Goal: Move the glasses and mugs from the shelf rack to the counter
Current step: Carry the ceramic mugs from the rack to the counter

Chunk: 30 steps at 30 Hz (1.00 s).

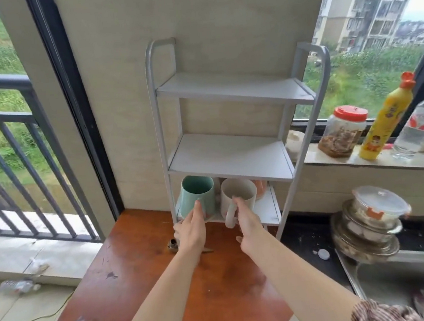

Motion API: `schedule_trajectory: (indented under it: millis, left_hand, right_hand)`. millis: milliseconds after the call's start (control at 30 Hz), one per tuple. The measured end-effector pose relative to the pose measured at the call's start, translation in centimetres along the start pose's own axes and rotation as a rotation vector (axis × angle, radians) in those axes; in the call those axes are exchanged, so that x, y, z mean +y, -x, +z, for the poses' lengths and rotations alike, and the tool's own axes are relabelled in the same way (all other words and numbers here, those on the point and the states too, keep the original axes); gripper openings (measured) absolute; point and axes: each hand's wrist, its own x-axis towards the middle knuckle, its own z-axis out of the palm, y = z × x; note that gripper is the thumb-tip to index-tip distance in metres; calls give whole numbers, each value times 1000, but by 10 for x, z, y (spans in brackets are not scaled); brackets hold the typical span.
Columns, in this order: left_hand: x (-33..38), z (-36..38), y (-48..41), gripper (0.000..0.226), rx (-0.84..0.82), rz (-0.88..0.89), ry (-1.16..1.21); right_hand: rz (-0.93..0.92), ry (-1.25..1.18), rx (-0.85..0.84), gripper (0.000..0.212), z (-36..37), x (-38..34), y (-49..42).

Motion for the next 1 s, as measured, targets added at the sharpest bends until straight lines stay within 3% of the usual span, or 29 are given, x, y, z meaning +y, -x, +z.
schedule_trajectory:
  millis: [167, 333, 633, 800, 1000]
  left_hand:
    - [11, -1, -5, 90, -11, -120, 284]
    - [19, -1, -6, 91, 47, -209, 352]
    - [-7, -8, 20, 45, 73, -76, 387]
    - [-24, -3, 57, 49, -1, -54, 437]
    - [-47, 34, 117, 48, -129, 67, 239]
  right_hand:
    - [22, 33, 92, 79, -13, 0, -4]
    - [24, 42, 72, 55, -25, -1, -8]
    - [-27, -39, 30, 44, -59, 4, 9]
    - [-5, -14, 4, 43, -107, 17, 32]
    - [-35, 53, 41, 43, -189, 32, 73]
